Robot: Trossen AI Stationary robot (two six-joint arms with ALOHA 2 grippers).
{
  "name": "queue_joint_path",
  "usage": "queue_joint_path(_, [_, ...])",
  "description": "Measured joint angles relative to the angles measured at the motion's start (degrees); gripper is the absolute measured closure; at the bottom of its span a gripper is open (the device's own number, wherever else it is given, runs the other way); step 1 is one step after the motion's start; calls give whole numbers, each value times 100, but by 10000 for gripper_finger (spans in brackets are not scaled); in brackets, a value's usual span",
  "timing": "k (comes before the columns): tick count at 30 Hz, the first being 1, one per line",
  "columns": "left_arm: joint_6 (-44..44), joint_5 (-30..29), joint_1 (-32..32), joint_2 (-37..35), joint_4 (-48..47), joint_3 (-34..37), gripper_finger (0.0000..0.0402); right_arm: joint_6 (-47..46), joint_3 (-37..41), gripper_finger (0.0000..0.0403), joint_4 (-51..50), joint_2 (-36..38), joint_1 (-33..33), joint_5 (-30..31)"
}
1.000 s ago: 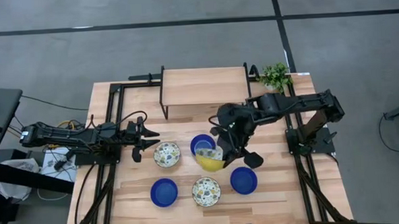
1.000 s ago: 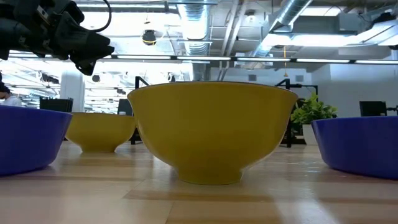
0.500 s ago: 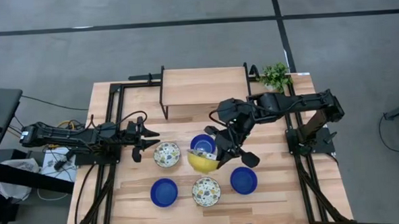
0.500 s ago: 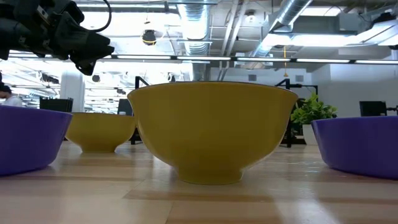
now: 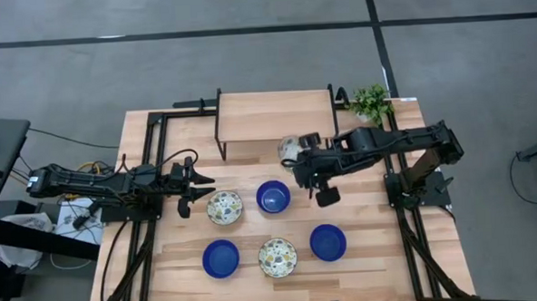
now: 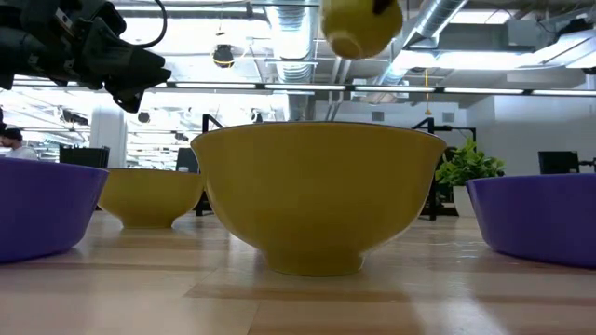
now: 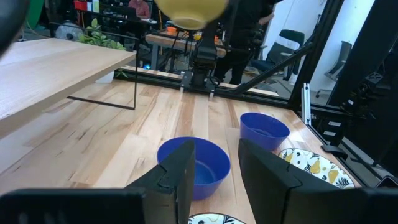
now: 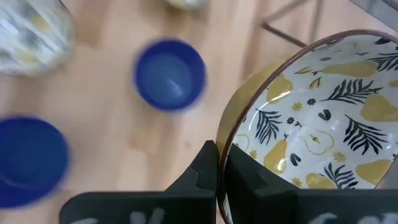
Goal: Pick & Place Mini bowls
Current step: Put the top right yellow patterned bowl on the shelf
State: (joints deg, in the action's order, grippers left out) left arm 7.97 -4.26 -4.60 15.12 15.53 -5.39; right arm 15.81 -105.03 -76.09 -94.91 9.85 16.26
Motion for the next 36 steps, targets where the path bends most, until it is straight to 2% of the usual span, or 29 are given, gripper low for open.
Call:
queue_joint_path(5, [0,-1,-2,0,0,0,279,643,0,403,-184,0,-258,589])
queue_joint_path(12, [0,-1,-2,1,0,0,279,1656,0,403,-138,0,-915,675])
queue_joint_path(16, [0,-1,-2,1,0,2,279,1917,0,403,-64,0,-1300,829])
queue_joint_path(23, [0,-1,-2,0,0,2,279,2027,0,403,140,0,-1982,772])
queue_joint_path(29, [0,0,-2,1,0,1,279,2657,0,403,175,-17,-2537,174])
queue_joint_path(36, [0,0,-2,1,-1,2,279,2759,-6,403,240,-283,-3007,33])
